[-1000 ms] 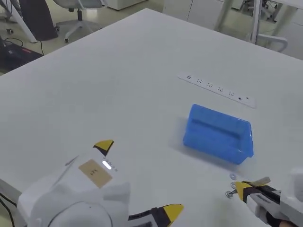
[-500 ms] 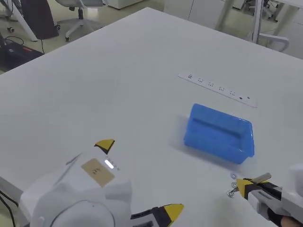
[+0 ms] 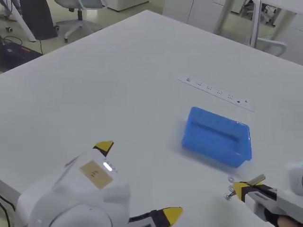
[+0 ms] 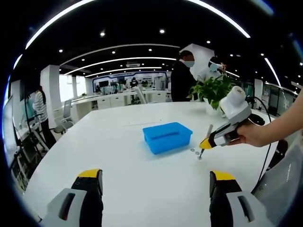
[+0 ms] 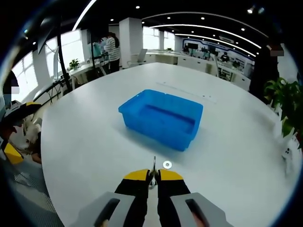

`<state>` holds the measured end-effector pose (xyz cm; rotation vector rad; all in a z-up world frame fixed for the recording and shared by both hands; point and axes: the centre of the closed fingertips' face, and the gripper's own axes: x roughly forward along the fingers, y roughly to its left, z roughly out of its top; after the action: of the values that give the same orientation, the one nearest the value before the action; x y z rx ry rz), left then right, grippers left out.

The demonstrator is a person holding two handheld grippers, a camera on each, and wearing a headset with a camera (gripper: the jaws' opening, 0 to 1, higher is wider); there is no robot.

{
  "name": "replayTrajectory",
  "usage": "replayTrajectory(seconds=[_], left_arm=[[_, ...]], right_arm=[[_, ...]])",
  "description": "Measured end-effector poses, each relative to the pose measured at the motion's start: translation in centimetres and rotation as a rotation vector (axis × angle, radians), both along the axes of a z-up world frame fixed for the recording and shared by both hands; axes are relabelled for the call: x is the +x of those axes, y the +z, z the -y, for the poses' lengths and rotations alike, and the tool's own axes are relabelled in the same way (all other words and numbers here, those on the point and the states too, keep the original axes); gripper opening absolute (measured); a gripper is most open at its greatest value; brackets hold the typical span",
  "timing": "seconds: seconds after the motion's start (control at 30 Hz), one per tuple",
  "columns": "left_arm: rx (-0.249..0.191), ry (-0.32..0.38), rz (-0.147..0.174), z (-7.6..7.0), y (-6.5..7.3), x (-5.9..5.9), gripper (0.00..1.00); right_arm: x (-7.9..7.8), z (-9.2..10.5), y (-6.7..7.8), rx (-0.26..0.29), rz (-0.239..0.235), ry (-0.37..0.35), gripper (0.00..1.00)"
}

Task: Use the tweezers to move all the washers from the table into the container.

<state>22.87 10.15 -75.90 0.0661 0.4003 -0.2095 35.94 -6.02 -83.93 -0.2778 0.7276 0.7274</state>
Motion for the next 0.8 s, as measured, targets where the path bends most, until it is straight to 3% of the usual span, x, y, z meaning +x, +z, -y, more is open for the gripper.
replayTrajectory(seconds=[0.17,0.5,0.8], left_arm=[[-0.020,-0.007,-0.010,0.1,-0.1,0.0,0.97],[-0.061,-0.034,-0.043,0.7,-0.1,-0.3,0.99],[-0.046,-0.055,-0.040,1.0,0.8,-1.0,0.99]], right_arm=[[0.2,-0.2,0.6,0.020,-0.013,-0.003,0.02],[1.1,-1.9,4.3,0.119,-0.003,0.016,0.02],[3.1,-3.6,7.3,0.190,0.038,0.031,0.02]])
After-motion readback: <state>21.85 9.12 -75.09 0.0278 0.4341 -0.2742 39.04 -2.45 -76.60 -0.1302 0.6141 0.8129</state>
